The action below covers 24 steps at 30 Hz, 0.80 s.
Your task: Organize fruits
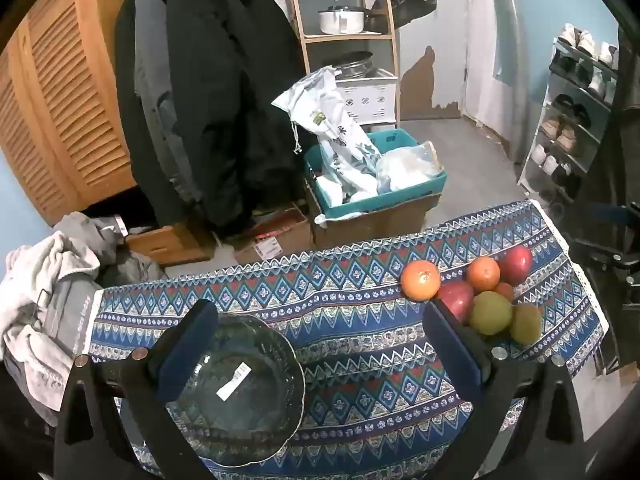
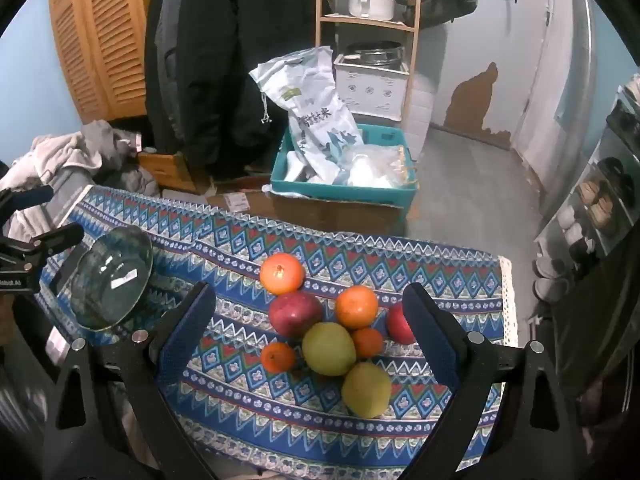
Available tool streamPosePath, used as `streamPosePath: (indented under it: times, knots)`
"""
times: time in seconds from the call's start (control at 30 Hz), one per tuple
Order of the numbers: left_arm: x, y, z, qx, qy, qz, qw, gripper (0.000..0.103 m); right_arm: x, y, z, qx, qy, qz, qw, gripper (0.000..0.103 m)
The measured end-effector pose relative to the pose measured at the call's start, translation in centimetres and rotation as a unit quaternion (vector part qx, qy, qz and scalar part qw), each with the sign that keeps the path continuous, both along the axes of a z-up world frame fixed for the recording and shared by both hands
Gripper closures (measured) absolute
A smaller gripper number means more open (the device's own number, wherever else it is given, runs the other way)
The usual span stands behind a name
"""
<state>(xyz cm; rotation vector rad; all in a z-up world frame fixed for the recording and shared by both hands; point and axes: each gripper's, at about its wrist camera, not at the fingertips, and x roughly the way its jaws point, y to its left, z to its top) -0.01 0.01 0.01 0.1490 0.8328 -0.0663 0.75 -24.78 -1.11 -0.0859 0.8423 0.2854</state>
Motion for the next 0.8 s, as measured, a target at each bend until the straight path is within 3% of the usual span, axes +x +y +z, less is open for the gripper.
streamPosePath:
  times: [0.33,0.8]
  knots:
    - [0.23,0.17,-0.18,0.009,-0.001,0.004,1.0000,0.000,0.11,0.33,-0.31,0.001,0.004,0.002,1.000,0.010]
    - [-0.25,0.29,-0.26,-0.012,-0.008,-0.007,0.9999,0.001,0.15,0.46,-0.81,-0.009,0.010,0.000,1.000,0.010]
